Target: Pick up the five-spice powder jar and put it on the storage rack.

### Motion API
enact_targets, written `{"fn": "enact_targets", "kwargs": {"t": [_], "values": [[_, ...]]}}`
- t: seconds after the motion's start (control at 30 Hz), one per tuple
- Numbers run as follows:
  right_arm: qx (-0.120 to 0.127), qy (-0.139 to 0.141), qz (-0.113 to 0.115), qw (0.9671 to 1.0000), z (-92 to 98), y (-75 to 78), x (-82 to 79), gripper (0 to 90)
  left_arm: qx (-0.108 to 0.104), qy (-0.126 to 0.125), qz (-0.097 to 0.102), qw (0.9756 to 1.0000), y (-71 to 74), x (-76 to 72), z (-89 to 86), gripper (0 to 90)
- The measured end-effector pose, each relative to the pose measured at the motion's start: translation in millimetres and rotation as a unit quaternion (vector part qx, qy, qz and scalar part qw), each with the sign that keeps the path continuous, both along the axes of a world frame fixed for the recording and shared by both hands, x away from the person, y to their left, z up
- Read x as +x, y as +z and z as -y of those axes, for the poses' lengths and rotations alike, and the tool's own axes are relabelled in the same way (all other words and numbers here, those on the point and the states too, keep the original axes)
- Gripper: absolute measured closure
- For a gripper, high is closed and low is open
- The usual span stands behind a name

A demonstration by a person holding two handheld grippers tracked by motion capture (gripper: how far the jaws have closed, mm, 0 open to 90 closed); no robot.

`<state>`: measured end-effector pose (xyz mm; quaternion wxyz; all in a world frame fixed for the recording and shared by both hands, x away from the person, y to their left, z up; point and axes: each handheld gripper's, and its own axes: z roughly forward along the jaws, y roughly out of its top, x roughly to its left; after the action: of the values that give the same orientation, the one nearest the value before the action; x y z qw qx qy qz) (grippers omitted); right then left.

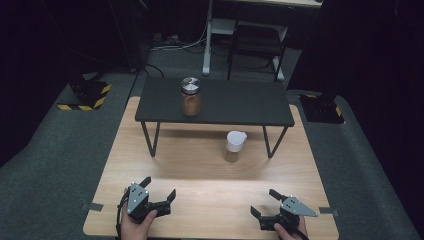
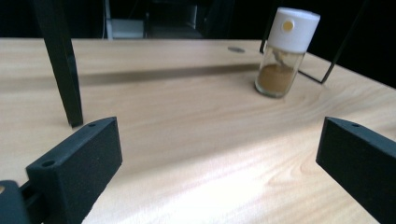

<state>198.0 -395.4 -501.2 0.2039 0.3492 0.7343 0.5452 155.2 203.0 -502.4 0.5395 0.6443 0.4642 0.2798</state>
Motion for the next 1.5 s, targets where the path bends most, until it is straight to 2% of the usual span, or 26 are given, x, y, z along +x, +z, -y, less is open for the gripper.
{"fn": "enact_targets", "kwargs": {"t": [0.13, 0.23, 0.33, 0.63, 0.8, 1.0, 1.17, 1.23, 1.4, 1.5], "values": [[-0.003, 0.001, 0.001, 1.0000, -1.2, 0.3, 0.1, 0.0, 0.012, -0.002, -0.013, 0.9998, -3.2, 0.1, 0.1, 0.4], [-0.002, -0.001, 0.001, 1.0000, -1.3, 0.3, -0.1, 0.0, 0.032, -0.003, -0.018, 0.9993, -4.8, 1.4, 1.5, 0.4], [0.002, -0.004, -0.001, 1.0000, -0.8, 0.0, -0.1, 0.0, 0.026, -0.004, -0.027, 0.9993, -7.1, 4.1, 0.3, 0.4], [0.001, -0.009, -0.005, 0.9999, -2.1, 0.7, 0.4, 0.0, 0.020, -0.011, -0.034, 0.9992, -9.9, 7.5, -3.8, 0.5], [0.009, -0.015, -0.001, 0.9999, -1.0, -1.7, -2.2, 0.0, 0.014, -0.006, -0.043, 0.9990, -8.7, 8.7, -3.5, 0.5], [0.016, -0.007, -0.004, 0.9998, 2.8, -2.5, 0.0, 0.0, 0.019, -0.006, -0.044, 0.9988, -7.6, 10.6, -1.4, 0.6], [0.011, -0.015, -0.003, 0.9998, -0.4, -1.3, -1.5, 0.0, 0.034, -0.019, -0.032, 0.9987, -7.8, 8.9, 0.2, 0.6], [0.010, -0.015, -0.005, 0.9998, -0.5, -1.0, -0.4, 0.0, 0.031, -0.027, -0.032, 0.9986, -8.3, 10.3, -2.5, 0.6], [-0.002, -0.011, 0.003, 0.9999, -2.8, -0.1, -4.2, 0.1, 0.023, -0.019, -0.035, 0.9989, -9.0, 9.8, -3.5, 0.5], [-0.003, -0.013, 0.003, 0.9999, -3.5, -0.2, -5.5, 0.0, 0.028, -0.021, -0.036, 0.9988, -8.1, 10.1, -3.0, 0.5]]}}
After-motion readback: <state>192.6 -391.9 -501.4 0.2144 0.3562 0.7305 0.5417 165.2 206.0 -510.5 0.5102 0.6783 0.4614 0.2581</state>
